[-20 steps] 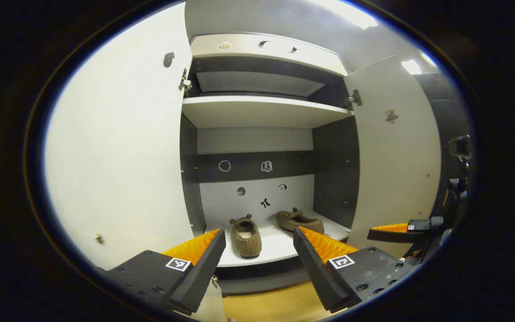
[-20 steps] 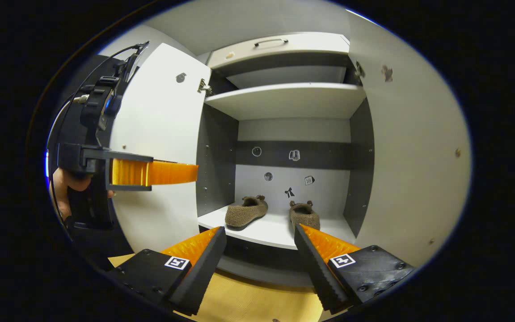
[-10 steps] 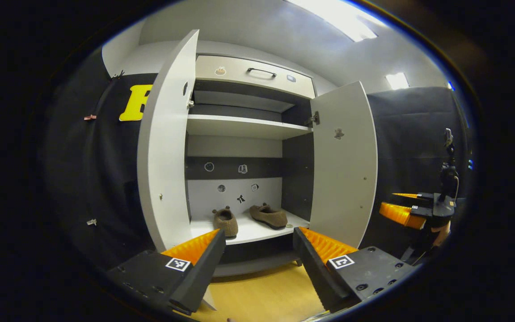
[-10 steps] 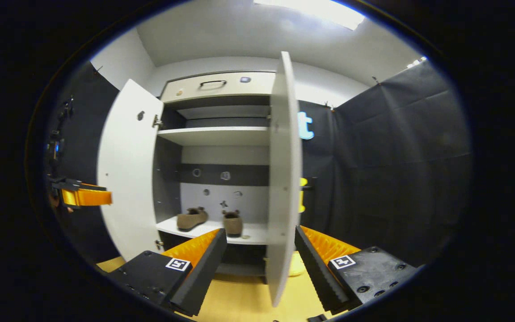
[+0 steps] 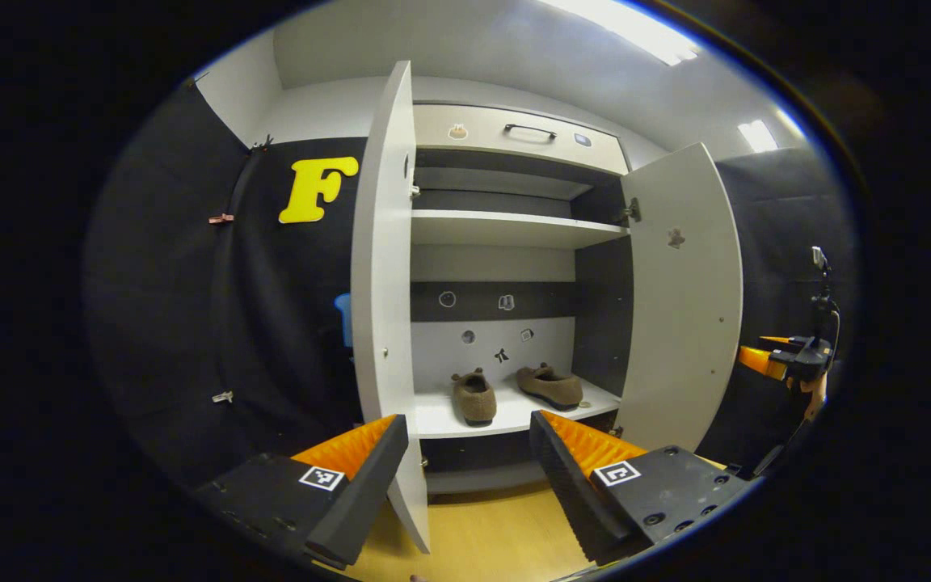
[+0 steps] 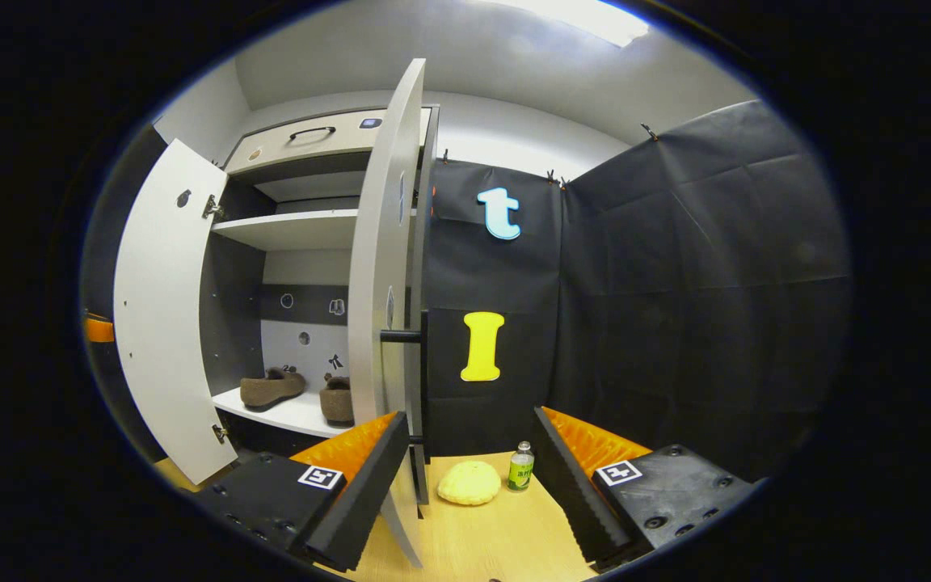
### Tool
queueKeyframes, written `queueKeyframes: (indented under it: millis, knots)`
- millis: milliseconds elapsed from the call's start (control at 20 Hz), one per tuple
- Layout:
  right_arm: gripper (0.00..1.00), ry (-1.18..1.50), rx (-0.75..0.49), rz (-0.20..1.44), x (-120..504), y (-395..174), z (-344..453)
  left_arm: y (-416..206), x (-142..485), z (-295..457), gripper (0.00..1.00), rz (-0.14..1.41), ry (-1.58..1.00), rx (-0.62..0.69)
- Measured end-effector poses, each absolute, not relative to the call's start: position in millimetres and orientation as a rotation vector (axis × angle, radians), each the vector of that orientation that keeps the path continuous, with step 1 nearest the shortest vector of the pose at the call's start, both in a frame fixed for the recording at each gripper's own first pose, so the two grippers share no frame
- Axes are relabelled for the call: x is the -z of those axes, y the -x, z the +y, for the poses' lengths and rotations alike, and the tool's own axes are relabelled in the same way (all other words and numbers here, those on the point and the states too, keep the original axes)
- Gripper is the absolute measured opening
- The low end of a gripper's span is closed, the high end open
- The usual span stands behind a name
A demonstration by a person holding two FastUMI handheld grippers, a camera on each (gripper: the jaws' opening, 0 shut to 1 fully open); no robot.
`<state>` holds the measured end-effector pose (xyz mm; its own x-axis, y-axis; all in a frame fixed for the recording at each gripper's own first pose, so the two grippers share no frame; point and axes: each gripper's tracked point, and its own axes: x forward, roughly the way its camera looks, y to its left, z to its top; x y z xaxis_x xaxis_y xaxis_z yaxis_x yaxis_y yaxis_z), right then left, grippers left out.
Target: Grab one shoe with the right hand and put it into the shoe cabinet, grab the other shoe with the left hand and put it into the shoe cabinet; then close the right door with the right hand and the left door with the left hand.
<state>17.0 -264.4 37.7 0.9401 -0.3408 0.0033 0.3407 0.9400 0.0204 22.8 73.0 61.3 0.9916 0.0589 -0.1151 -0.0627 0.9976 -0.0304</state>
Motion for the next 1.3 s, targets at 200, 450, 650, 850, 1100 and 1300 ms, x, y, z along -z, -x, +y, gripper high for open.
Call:
queueKeyframes:
  millis: [200, 450, 650, 850, 1100, 1300]
  knots:
    - [0.94, -0.031, 0.281, 0.006, -32.1, -35.0, -257.1, -16.6, -62.1, 92.1, 0.96, 0.116, 0.047, -0.13]
    - [0.95, -0.049, 0.235, 0.007, -30.9, -41.9, -244.1, -10.2, -56.2, 117.7, 0.96, 0.132, 0.023, -0.216]
    - [0.95, -0.051, 0.196, 0.014, -30.8, -51.0, -220.6, -10.5, -54.5, 124.2, 0.96, 0.134, 0.03, -0.223]
    - [0.95, -0.047, 0.123, 0.018, -31.3, -64.4, -189.6, -7.0, -51.9, 125.3, 0.96, 0.143, 0.011, -0.216]
    - [0.95, -0.062, 0.029, 0.022, -28.0, -98.1, -140.1, 3.0, -52.8, 145.7, 0.96, 0.151, -0.01, -0.265]
    - [0.95, -0.086, -0.027, 0.014, -31.8, -98.3, -122.3, 9.3, -46.9, 163.6, 0.96, 0.157, 0.003, -0.302]
